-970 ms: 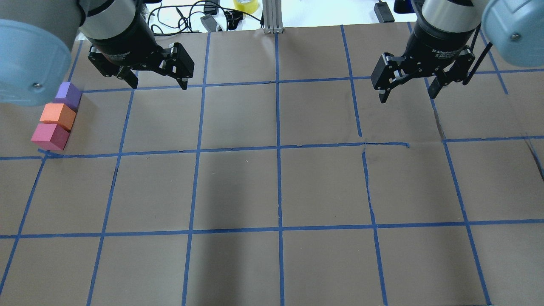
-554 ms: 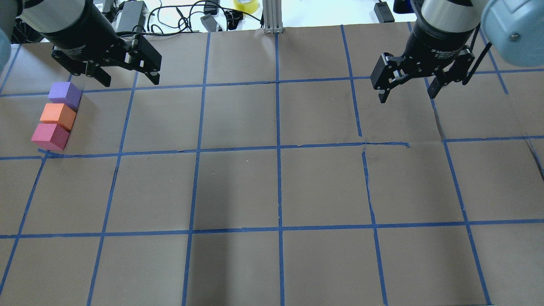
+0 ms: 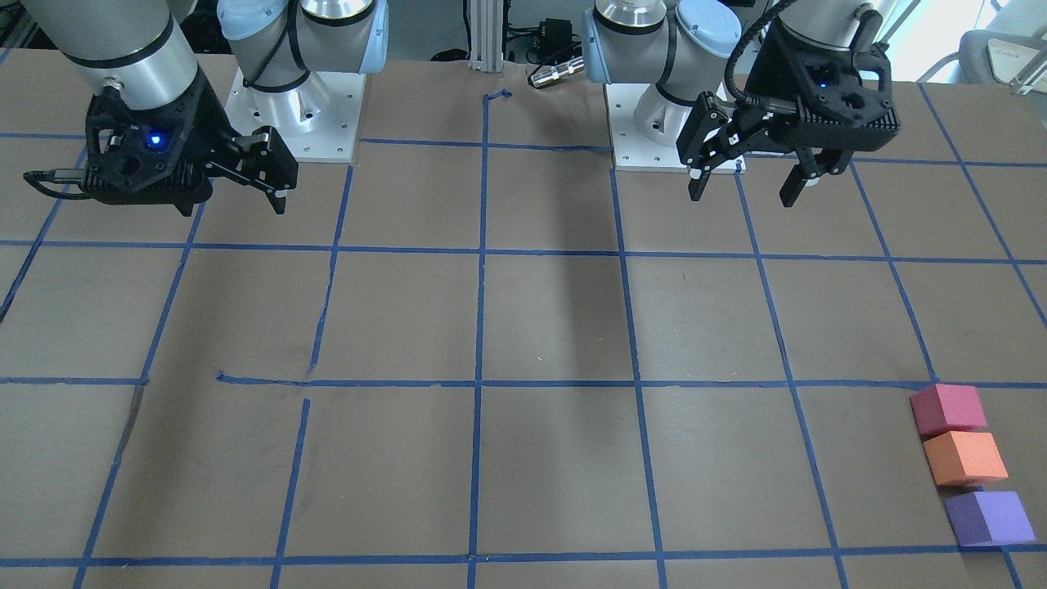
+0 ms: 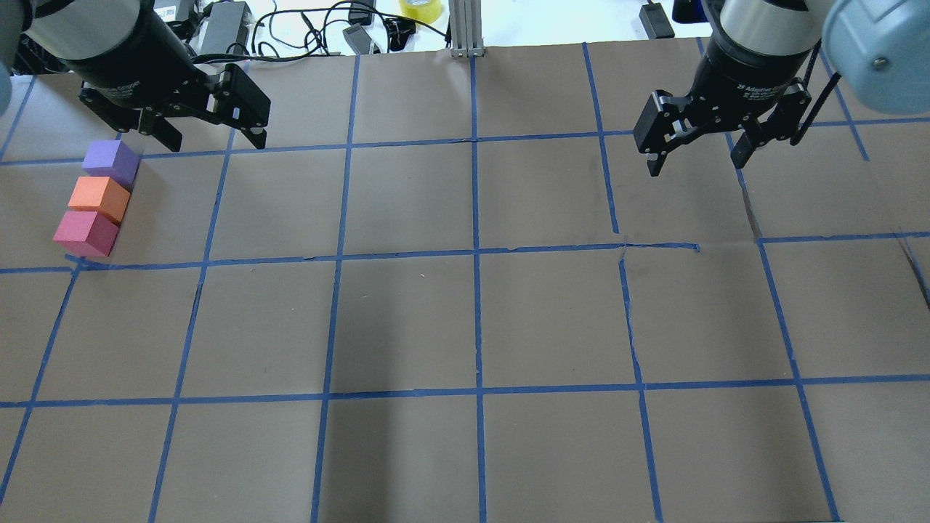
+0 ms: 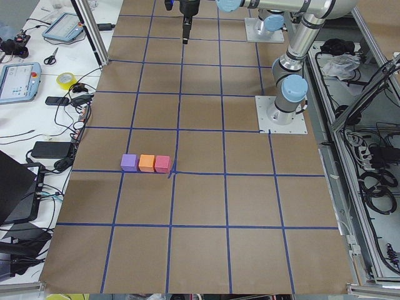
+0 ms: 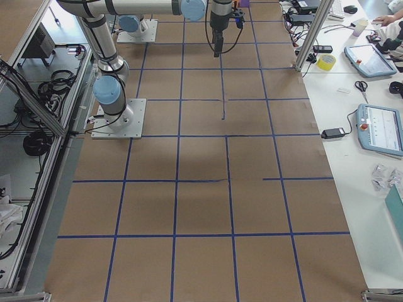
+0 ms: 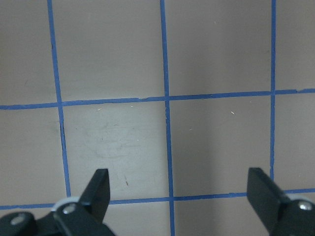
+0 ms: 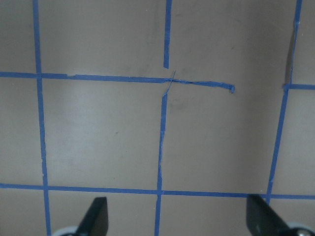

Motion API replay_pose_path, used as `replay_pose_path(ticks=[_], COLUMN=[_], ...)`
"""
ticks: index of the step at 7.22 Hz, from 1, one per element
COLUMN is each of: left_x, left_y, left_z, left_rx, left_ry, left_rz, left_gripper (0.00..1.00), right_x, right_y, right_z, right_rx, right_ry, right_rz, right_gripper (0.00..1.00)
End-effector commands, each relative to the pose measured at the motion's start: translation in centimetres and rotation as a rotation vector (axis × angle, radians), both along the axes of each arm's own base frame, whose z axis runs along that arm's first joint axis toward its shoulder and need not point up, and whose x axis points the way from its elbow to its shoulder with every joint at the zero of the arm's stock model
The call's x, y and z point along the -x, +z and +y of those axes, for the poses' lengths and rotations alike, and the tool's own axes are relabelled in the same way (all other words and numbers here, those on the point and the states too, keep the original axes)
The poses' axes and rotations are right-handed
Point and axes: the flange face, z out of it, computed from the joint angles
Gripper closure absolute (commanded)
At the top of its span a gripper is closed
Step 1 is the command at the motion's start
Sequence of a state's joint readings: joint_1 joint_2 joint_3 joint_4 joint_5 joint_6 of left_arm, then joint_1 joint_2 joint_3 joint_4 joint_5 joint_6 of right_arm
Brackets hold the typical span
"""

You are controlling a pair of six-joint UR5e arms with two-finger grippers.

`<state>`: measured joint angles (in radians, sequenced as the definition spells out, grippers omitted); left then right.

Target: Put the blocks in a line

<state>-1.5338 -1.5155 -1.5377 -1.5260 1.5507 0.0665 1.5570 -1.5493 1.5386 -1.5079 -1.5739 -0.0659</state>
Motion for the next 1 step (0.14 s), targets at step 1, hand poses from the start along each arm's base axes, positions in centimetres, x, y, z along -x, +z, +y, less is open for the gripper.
replay_pose_path(ticks=[1], left_x=[0.0], left_y=[0.01], left_z=[0.08], left_rx=[-0.001], left_ry=[0.001], left_rz=[-0.002], left_gripper=[0.0], right_x=[0.08], right_y=[0.0], right_z=[-0.02], right_rx=[0.0], right_ry=[-0.002], right_rz=[0.0], right_gripper=[0.0])
